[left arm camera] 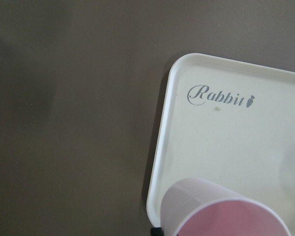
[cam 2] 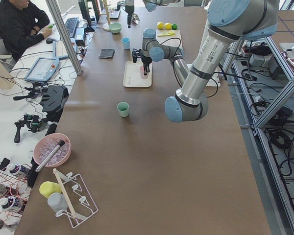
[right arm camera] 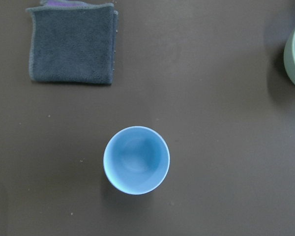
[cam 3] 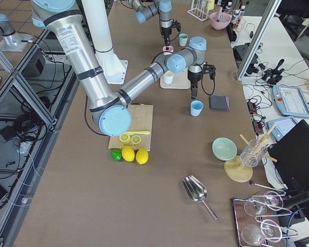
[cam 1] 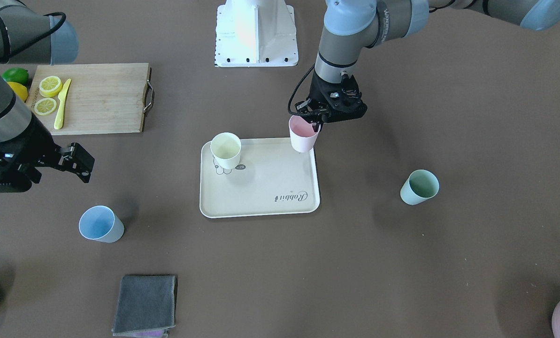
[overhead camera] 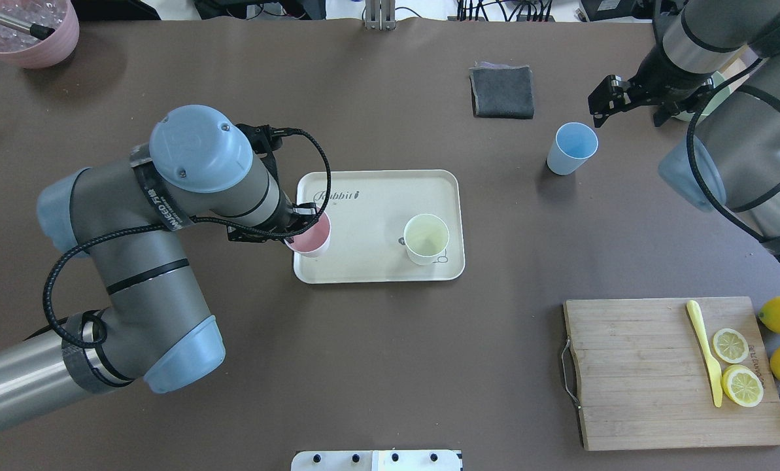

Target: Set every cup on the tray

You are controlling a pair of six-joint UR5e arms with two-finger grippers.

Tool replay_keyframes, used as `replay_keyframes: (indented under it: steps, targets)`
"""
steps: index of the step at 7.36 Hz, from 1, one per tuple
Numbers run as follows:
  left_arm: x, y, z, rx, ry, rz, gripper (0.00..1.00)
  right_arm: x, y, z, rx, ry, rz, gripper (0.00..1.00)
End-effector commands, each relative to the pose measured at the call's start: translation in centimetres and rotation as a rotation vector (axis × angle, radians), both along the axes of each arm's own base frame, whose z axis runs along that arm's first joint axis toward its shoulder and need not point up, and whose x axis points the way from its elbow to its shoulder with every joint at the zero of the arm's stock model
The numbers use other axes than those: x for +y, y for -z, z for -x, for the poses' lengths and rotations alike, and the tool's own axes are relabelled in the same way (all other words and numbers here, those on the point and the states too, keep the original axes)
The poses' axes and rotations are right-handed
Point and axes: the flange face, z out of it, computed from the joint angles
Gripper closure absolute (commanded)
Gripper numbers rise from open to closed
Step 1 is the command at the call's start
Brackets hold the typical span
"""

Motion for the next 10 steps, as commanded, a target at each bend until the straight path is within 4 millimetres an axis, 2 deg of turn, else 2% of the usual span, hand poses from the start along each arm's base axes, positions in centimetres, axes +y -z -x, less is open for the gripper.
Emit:
replay_keyframes:
  steps: [1,3,6,9,10]
  targets:
    - [-0.4,0.2,-1.0,-0.006,-0.001,0.005,1.00,-4.0,-5.8,0.6,0.004,0.003,-0.024,0.00]
    - [-1.1,-1.1,-2.4,0.003,-0.004,0.000,1.00,-4.9,-6.3,0.2,-0.009,-0.004,-0.035,0.00]
    - [0.7,-1.4,-4.2,-0.001,-0.029,0.017,1.00,-4.9,-7.0,0.5,-0.002,0.001,-0.025,0.00]
    - [0.8,-1.7,-4.6,-0.005,-0.032,0.018,1.00,-4.9,-7.6,1.5,0.003,0.011,-0.012,0.00]
    - [0.7,-1.8,-4.8,0.009,-0.032,0.010,0.79,-4.7,-7.6,1.8,0.002,0.013,-0.009,0.00]
